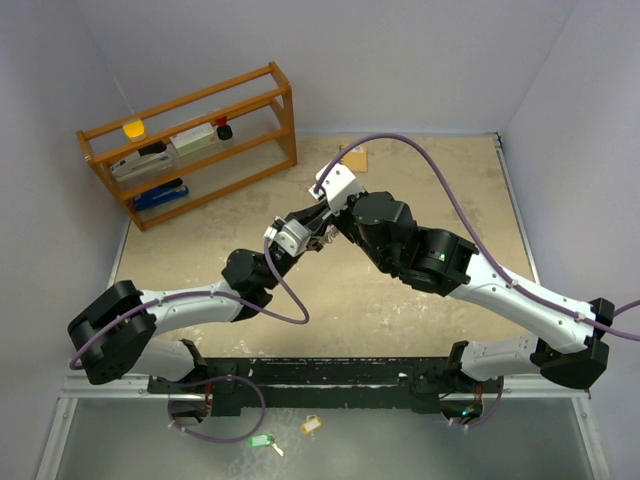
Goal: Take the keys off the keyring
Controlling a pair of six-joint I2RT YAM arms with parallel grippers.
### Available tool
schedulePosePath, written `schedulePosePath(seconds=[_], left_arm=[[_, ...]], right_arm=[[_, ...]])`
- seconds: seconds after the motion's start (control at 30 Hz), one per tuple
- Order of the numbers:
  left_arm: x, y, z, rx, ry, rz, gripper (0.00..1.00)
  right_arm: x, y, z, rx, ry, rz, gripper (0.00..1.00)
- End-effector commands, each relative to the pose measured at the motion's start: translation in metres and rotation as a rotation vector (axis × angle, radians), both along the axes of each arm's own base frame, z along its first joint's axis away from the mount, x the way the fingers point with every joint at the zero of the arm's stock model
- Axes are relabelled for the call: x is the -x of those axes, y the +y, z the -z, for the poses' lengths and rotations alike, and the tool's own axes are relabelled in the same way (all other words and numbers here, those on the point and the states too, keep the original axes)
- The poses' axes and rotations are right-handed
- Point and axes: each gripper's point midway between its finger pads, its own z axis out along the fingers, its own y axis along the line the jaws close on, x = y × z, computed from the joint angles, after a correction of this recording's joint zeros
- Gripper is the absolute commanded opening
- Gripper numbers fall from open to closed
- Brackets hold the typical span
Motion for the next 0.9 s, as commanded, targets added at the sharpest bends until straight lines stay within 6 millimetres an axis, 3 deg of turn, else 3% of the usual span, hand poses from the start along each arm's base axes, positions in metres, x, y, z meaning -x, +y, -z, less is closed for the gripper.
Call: schedulePosePath(seconds=[0.0,0.2,0.87], left_arm=[[-0.025,0.025,-0.004,-0.058,0.026,-0.206,0.00],[-0.039,0.037,-0.009,-0.142,0.033,-0.332,0.00],[-0.030,0.062,-0.038,0.028,-0.009,-0.371,0.00]], right_arm=[[0.000,-0.005,-0.033,-0.095,-0.052,0.015,0.00],[0.001,-0.003,-0.031,-0.091,-0.041,0.010,0.00],[0.006,0.021,0.007,-0.083,0.071,-0.056,0.00]])
